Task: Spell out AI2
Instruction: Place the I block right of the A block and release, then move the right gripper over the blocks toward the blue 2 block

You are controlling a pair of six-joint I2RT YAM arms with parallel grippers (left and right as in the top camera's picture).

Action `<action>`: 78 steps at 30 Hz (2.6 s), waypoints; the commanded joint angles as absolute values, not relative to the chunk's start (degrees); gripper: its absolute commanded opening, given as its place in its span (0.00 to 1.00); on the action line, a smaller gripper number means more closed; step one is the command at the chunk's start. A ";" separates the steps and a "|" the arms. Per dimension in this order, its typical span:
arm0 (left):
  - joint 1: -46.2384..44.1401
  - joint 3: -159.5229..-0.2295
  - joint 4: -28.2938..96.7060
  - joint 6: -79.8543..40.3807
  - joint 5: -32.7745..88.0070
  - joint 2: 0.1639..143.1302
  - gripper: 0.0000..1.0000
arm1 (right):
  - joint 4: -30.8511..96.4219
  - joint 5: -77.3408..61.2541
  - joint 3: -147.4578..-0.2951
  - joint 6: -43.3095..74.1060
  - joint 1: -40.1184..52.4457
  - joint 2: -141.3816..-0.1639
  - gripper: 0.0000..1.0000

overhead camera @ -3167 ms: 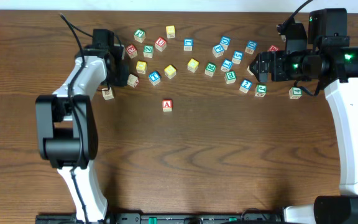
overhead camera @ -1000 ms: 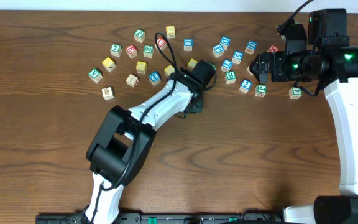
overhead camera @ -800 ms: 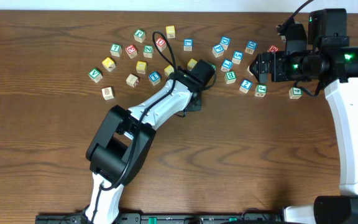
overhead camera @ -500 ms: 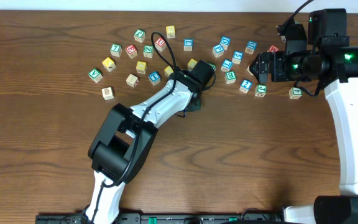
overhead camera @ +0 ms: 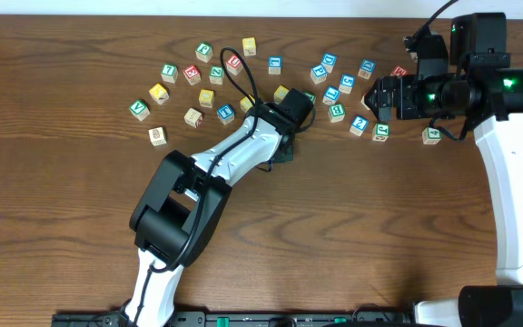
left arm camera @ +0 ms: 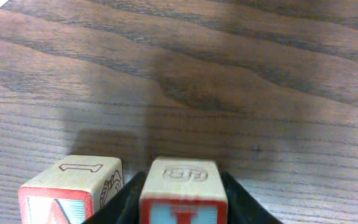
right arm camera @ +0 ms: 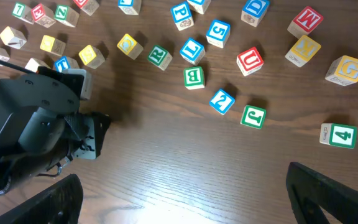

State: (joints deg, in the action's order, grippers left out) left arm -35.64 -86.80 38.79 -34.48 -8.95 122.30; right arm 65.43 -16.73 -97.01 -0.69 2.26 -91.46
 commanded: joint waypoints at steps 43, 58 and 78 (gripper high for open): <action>-28.18 -88.05 51.20 -23.00 -9.50 91.37 0.54 | 64.84 -16.62 -97.71 0.32 2.68 -91.48 0.98; -12.14 -88.05 53.82 -17.56 -9.52 90.74 0.62 | 63.61 -7.92 -109.54 10.70 6.98 -101.84 0.89; -6.63 -87.99 53.74 -16.47 -9.74 90.76 0.79 | 68.36 -5.87 -128.01 16.36 8.95 -126.43 0.81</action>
